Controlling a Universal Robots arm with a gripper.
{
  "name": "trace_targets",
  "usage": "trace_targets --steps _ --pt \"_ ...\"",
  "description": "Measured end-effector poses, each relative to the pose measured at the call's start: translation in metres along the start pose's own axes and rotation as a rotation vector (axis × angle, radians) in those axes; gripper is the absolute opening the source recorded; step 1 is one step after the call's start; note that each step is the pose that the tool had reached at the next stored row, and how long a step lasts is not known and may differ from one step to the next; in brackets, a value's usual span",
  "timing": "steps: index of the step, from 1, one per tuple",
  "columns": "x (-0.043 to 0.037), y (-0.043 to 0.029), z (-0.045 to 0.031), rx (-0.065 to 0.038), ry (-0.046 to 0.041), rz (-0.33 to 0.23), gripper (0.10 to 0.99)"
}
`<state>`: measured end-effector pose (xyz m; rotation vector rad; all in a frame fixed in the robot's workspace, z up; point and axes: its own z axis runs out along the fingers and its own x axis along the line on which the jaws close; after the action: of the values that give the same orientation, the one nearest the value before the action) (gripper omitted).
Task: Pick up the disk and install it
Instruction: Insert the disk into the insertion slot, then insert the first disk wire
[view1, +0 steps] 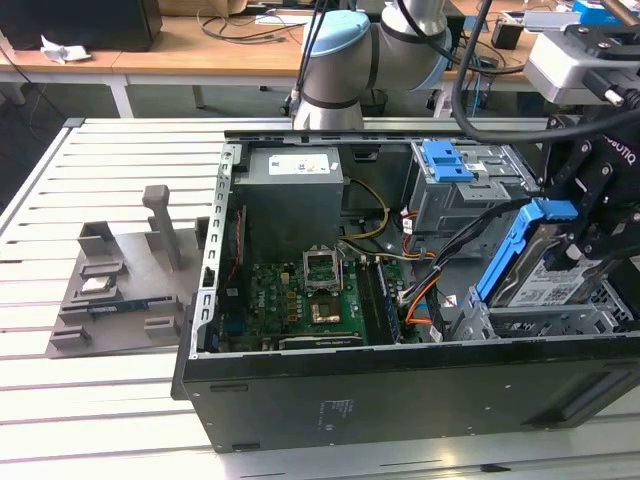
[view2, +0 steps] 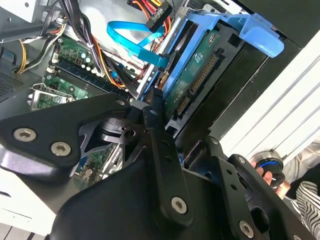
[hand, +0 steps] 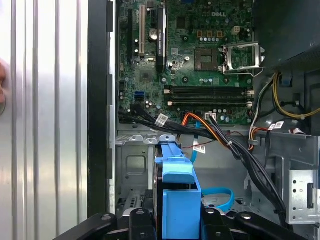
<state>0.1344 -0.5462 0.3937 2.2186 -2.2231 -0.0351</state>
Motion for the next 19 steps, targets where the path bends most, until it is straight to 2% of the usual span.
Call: trace_targets --steps 2,3,4,5,19 --pt "0.0000 -0.0001 0.0018 0.000 0.0006 0.000 0.369" --pt "0.0000 0.0000 0.0019 0.000 0.0006 0.000 0.443" --pt "0.0000 -0.0001 0.0019 0.000 0.0008 0.000 0.298" --pt "0.0000 0.0000 0.0019 0.000 0.0010 0.000 0.106" --pt "-0.0002 -0.0008 0.0019 0.000 0.0016 0.000 0.106"
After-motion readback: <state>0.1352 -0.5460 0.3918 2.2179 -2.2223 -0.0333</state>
